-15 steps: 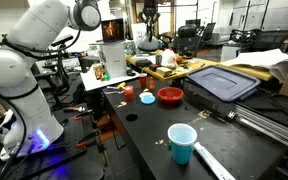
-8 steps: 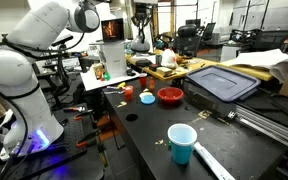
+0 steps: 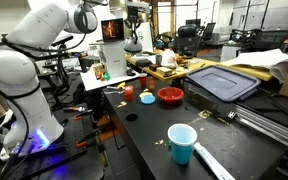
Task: Move the kettle to the left
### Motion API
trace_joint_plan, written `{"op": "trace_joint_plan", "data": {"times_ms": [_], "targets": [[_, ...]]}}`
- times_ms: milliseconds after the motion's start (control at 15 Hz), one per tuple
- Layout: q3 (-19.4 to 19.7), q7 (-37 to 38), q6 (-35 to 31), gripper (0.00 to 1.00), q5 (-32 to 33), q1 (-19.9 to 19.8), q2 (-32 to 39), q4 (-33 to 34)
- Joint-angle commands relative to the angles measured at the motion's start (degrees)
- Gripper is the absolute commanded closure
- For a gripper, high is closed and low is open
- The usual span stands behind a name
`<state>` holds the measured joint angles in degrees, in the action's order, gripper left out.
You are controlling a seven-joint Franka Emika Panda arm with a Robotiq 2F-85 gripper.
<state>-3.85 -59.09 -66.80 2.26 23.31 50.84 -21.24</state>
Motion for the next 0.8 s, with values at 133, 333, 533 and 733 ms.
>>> {"op": "trace_joint_plan", "data": {"times_ms": [133,333,533,733], "targets": [[-0.5,2.9,-2.0,0.95,1.8,3.5,1.4,-0.7],[-0.6,3.9,-1.6,0.95,1.9,5.2,2.9,-0.6],[-0.6,5.0,-1.5,0.95,2.4,6.7,4.8,-0.4],[-0.2,5.9,-1.3,0.95,3.1,7.5,6.8,-0.3]]}}
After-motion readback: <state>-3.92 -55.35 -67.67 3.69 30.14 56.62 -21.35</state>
